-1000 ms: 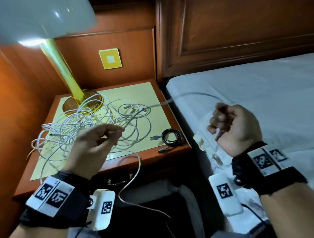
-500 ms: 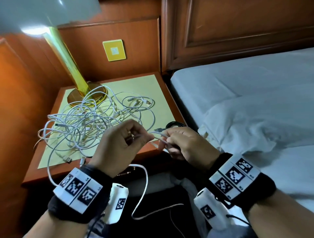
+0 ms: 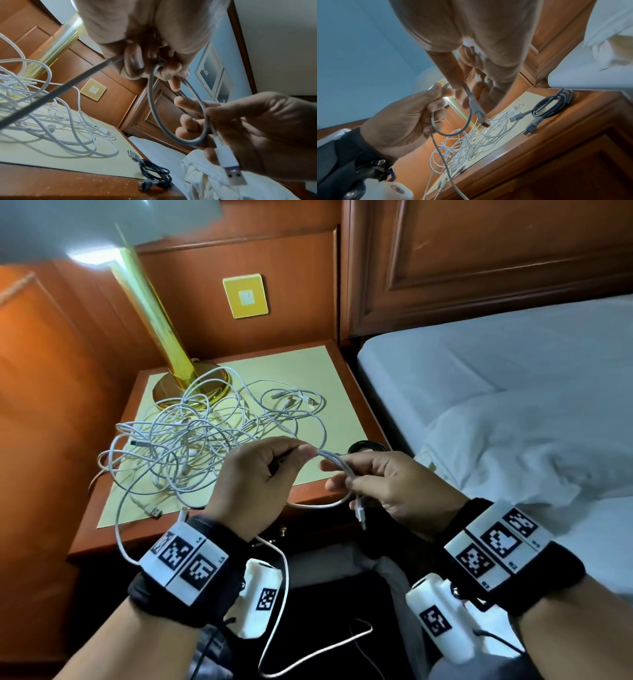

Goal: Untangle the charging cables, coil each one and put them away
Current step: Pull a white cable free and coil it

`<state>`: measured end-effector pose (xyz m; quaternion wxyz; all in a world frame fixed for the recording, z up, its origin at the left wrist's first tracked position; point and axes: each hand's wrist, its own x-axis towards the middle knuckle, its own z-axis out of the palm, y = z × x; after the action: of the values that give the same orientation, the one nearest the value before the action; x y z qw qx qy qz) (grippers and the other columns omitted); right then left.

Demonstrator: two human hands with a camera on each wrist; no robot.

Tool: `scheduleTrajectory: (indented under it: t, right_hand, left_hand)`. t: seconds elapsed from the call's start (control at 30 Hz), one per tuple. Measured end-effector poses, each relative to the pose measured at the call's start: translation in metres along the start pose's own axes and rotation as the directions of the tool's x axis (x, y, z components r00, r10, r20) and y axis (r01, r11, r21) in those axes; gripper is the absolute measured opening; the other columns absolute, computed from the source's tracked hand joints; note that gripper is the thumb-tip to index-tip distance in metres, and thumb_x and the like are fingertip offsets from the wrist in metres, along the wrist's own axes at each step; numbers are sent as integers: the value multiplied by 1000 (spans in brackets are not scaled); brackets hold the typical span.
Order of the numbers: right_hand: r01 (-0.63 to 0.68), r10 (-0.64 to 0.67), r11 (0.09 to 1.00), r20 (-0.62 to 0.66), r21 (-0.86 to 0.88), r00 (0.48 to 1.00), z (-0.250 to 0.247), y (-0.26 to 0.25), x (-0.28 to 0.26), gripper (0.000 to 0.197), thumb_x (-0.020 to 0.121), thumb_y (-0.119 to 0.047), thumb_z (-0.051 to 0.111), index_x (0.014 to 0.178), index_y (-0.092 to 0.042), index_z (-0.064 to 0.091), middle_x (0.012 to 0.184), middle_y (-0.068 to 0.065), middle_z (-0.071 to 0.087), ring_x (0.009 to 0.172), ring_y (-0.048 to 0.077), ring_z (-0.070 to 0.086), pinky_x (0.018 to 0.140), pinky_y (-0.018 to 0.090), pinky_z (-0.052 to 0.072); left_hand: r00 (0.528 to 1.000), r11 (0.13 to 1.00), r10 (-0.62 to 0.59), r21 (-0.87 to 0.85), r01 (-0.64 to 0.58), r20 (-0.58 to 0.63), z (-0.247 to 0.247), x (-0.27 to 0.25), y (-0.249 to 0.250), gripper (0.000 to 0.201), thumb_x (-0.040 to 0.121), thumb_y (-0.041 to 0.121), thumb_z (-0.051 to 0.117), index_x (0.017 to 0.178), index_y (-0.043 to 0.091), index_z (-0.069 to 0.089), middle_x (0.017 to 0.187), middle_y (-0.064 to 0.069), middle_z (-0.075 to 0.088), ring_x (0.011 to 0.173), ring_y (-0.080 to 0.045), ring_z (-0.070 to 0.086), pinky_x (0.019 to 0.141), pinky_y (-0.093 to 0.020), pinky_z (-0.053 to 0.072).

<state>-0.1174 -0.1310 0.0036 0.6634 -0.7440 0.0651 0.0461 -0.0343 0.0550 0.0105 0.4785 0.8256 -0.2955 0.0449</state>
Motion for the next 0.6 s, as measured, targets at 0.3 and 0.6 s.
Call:
scheduleTrajectory:
  t: [0.3, 0.6]
  right_hand:
    - [84, -136, 956, -173, -280, 975, -6, 0, -1, 12, 95, -23, 65, 89, -28, 75, 77, 1, 72, 74, 21, 68, 80, 43, 57]
    - [127, -222, 908, -201, -400, 954, -9, 1, -3, 9, 88, -35, 74, 84, -27, 72, 76, -9, 71, 73, 7, 67, 72, 26, 52]
  left_hand:
    - [967, 907, -171, -353, 228, 186, 0, 3, 2, 28, 87, 41, 61, 86, 20, 79, 58, 7, 46, 51, -12, 40, 48, -21, 33]
    - [903, 642, -262, -637, 426, 340, 5, 5, 6, 33, 90, 27, 58, 95, -4, 68, 57, 2, 28, 44, -10, 27, 37, -17, 26]
